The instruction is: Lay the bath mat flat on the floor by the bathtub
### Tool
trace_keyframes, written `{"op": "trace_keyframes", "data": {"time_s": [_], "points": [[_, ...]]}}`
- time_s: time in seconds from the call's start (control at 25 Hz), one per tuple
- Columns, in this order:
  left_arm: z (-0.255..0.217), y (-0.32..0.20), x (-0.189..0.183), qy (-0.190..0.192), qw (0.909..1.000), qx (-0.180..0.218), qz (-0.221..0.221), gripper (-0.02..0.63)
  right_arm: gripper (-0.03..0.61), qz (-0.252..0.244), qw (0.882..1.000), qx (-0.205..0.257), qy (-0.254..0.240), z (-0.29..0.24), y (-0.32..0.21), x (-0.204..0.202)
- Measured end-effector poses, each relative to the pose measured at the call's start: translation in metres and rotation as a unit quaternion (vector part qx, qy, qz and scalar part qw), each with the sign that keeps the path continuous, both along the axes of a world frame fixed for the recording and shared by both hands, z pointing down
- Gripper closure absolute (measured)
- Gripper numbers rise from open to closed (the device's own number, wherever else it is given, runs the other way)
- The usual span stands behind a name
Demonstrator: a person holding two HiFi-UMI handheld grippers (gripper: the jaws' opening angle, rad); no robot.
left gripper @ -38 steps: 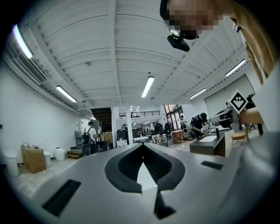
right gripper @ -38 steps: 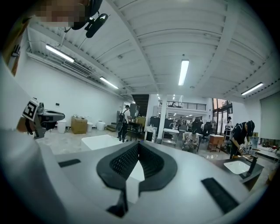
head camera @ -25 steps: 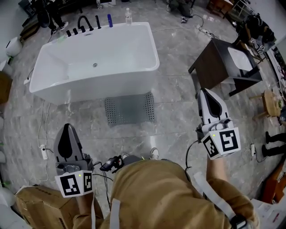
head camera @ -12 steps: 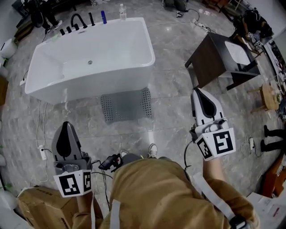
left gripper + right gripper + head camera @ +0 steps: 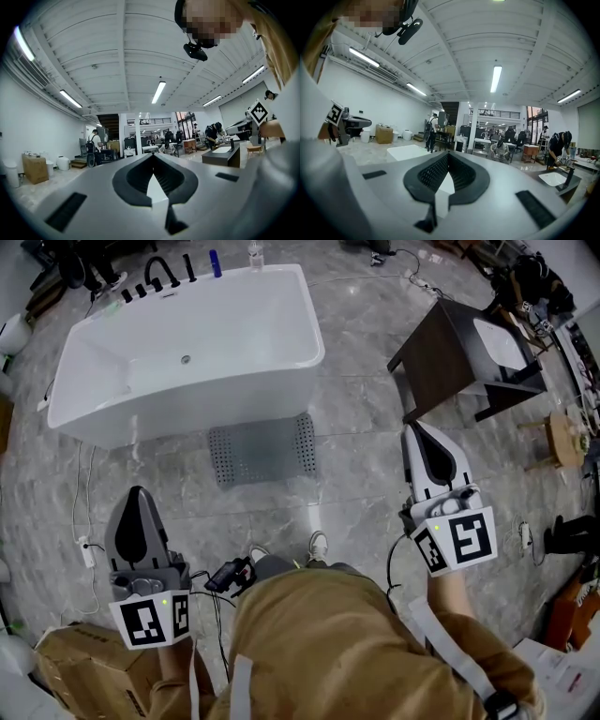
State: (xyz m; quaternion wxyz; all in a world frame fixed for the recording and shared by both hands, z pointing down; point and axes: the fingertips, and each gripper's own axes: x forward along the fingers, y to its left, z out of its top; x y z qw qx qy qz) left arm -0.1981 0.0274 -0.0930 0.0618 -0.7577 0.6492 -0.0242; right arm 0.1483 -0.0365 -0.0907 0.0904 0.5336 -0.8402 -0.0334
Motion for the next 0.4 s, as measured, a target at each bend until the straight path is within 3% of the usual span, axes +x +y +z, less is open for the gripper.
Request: {"op": "trace_keyframes", "data": {"time_s": [0.4], "points": [[0.0043, 0.0024, 0.0038, 0.003, 1.0000, -0.003, 0.001, 0.609, 0.575, -0.002, 1.000, -0.001, 0.006, 0.0026, 0.0024, 0.0022]]}}
